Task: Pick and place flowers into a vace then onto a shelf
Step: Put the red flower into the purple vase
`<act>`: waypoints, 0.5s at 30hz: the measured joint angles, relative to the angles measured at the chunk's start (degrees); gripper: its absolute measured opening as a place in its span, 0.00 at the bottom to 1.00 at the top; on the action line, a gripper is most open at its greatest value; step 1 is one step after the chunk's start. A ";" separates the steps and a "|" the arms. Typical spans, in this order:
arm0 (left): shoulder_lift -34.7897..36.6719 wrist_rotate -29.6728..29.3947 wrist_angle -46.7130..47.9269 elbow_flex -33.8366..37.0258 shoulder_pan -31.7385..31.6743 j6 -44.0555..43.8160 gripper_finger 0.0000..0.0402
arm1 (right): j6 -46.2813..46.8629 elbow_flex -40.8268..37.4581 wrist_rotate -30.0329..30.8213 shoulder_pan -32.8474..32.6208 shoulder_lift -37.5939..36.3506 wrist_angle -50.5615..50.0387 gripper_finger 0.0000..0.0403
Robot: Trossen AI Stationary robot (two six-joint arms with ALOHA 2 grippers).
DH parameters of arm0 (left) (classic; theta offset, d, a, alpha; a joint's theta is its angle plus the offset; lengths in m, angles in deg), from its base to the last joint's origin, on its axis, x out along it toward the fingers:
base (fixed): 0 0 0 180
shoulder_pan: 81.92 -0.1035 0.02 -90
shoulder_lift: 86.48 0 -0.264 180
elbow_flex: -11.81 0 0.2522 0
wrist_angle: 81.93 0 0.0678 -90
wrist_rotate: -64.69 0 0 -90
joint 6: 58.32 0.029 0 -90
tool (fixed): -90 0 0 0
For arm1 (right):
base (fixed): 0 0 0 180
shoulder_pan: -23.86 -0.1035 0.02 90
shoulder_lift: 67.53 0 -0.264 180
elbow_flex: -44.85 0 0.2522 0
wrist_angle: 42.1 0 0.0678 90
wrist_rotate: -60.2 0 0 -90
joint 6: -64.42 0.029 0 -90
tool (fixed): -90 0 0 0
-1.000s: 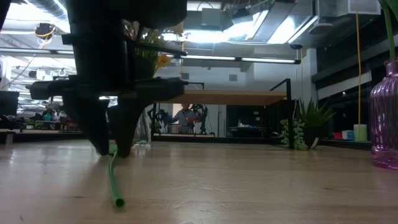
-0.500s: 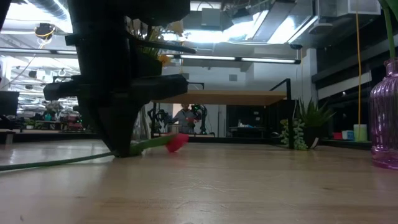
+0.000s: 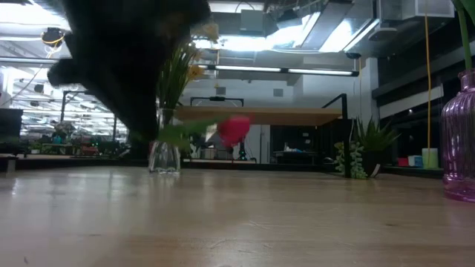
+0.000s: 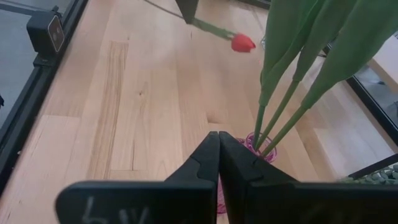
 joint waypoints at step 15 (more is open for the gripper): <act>8.06 -6.54 -5.79 -0.09 5.90 21.03 0.01 | -0.01 0.00 0.00 0.01 0.02 -0.94 0.02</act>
